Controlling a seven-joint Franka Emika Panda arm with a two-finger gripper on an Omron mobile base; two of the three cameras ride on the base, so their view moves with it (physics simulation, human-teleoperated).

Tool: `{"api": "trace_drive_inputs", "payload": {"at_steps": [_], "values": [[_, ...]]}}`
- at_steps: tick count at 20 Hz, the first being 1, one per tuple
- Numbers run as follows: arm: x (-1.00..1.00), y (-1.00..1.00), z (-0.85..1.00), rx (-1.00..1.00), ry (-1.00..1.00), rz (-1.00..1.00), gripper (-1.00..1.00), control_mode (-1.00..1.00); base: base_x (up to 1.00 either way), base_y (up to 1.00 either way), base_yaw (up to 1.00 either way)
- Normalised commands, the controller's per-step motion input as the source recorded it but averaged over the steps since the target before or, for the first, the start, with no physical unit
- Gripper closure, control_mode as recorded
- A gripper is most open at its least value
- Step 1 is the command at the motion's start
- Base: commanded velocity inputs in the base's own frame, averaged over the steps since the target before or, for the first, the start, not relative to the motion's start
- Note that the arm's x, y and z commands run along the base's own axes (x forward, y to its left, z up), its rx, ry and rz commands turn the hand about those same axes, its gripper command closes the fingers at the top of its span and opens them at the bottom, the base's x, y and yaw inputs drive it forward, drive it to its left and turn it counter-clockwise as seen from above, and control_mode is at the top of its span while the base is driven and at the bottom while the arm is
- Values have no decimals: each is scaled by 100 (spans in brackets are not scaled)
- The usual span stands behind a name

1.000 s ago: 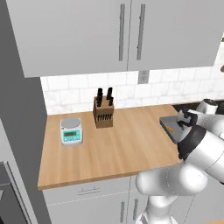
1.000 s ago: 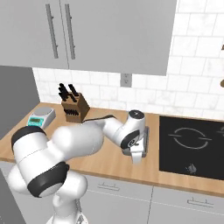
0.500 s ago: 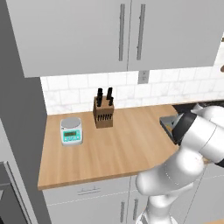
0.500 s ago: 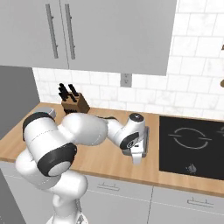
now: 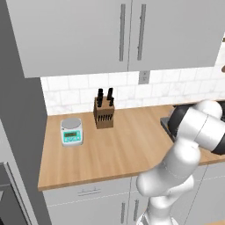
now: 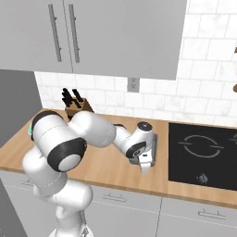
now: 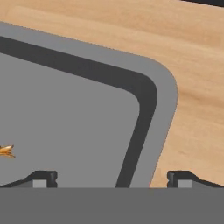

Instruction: Take the meat container that has the shrimp and place it on the second highest rack of the freezer. Then take the vegetable container that has the cucumber and bell pepper and place it on the highest rack of the freezer.

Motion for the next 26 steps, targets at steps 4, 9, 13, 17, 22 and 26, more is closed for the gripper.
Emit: {"api": "trace_drive_inputs", "payload": {"at_steps": [4,9,13,17,22,26], "values": [[11,0,-7,0,0,3,100,-100,0,0,0],[0,-11,0,0,-2,0,100,-100,0,0,0],[2,-1,0,0,-2,0,100,-100,0,0,0],[-3,0,-4,0,-5,0,100,-100,0,0,0],[-46,10,52,0,-13,0,100,-100,0,0,0],[-33,42,75,0,-12,0,100,-100,0,0,0]]}}
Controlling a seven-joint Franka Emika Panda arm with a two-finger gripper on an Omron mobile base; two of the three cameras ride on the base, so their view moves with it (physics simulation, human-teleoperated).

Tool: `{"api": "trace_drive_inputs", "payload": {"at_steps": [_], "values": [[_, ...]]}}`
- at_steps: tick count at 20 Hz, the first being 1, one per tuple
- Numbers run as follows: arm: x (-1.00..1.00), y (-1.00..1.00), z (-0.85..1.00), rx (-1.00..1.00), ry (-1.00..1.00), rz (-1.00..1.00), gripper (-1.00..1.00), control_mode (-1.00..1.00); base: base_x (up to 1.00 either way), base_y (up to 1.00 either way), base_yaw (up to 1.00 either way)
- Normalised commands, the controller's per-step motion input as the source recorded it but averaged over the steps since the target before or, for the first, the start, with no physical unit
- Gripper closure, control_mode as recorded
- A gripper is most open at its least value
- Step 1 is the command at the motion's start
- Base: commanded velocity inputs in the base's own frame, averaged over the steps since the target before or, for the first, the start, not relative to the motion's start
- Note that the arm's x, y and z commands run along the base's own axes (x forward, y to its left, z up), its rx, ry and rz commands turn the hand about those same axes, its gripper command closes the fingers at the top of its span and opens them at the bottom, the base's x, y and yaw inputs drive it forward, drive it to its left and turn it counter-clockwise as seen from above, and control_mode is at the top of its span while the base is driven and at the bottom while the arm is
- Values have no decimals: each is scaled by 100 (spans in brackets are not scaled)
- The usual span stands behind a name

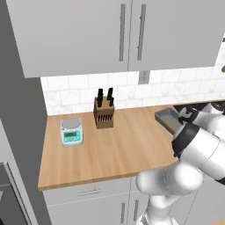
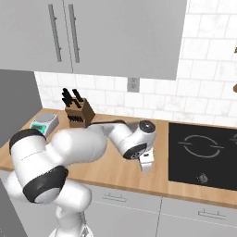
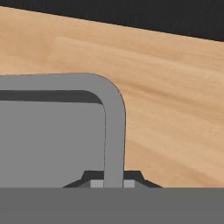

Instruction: Take the meat container that has the shrimp and place it on the second highest rack of the freezer. Then take the vegetable container that has the cucumber and bell pepper and place it on the highest rack of the freezer.

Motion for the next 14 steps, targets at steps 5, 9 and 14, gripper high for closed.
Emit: {"api": "trace_drive_inputs", "payload": {"at_steps": [5,9,14], "values": [[-29,66,73,0,0,-7,100,-100,0,0,0],[-24,84,66,0,2,-17,100,-100,0,0,0],[-31,79,41,6,2,-25,100,-100,0,0,0]]}}
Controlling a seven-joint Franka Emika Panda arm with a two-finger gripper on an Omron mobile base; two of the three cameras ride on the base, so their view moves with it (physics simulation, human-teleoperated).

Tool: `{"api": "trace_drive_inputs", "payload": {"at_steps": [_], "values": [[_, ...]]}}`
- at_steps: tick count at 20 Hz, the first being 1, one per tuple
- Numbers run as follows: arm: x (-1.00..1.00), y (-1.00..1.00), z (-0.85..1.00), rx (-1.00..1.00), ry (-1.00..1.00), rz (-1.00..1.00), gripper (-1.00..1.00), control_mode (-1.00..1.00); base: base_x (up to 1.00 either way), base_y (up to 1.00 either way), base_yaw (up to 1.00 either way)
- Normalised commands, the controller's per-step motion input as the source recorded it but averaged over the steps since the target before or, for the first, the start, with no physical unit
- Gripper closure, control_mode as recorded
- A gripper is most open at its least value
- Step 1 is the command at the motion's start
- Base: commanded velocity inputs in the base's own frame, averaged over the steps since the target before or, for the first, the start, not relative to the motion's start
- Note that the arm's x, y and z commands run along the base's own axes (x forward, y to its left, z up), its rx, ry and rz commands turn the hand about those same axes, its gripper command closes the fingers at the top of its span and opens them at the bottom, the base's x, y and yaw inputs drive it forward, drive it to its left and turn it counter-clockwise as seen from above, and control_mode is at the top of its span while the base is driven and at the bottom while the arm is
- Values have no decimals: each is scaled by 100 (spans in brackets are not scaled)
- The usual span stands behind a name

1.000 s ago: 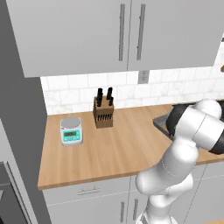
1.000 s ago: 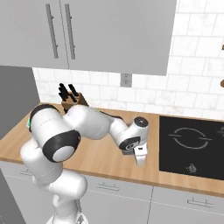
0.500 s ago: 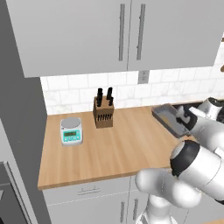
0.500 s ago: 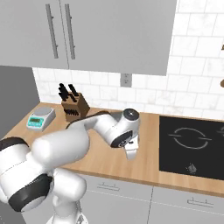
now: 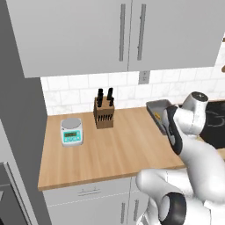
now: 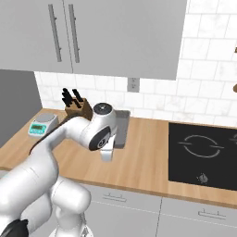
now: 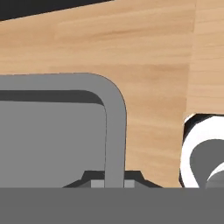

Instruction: Take the meat container that has the shrimp and place it on the second highest rack of the freezer. Then take the vegetable container that has the cucumber and bell pepper and place it on the highest rack of the freezer.

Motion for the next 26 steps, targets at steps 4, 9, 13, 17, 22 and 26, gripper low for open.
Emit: {"api": "trace_drive_inputs", "payload": {"at_steps": [4,9,13,17,22,26], "values": [[-50,65,26,10,2,-18,100,-100,0,0,0],[-56,30,28,2,-3,-4,100,-100,0,0,0],[-55,12,23,0,-18,0,100,-100,0,0,0],[-34,29,0,-1,-2,2,100,-100,0,0,0],[-20,25,0,-2,0,4,100,100,-24,17,5],[0,0,0,0,0,0,100,100,-80,39,14]]}}
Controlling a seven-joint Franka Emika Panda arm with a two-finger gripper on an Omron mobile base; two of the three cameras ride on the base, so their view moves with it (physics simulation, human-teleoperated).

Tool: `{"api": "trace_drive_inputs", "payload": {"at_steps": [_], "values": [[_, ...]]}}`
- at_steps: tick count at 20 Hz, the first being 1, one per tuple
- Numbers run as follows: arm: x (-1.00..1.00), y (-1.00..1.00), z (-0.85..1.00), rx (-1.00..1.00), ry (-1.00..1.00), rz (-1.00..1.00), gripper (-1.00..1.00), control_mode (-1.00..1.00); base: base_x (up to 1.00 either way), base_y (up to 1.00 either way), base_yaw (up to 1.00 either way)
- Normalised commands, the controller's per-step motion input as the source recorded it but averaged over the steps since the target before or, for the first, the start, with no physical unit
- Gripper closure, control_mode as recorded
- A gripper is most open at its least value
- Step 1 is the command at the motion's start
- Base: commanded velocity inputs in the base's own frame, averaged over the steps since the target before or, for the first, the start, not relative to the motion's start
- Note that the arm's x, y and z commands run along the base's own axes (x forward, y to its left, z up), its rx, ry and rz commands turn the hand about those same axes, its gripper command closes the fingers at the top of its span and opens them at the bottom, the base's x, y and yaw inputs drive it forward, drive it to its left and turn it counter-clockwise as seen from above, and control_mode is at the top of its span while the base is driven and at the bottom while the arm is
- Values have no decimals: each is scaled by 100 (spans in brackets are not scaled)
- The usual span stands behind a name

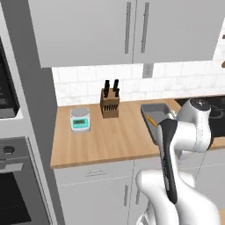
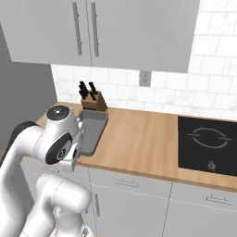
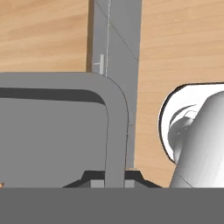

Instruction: Take the meat container that has the shrimp and place it on the second highest rack of the freezer. Then take the vegetable container that has the cucumber and bell pepper and place it on the highest rack of the freezer.

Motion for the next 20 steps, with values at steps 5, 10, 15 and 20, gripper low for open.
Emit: {"api": "trace_drive_inputs", "payload": {"at_steps": [5,10,15,20], "values": [[0,0,0,0,0,0,100,100,-97,32,15],[0,0,0,0,0,0,100,100,-76,72,18],[0,0,0,0,0,0,100,100,-14,100,27],[0,0,0,0,0,0,100,100,0,100,28]]}}
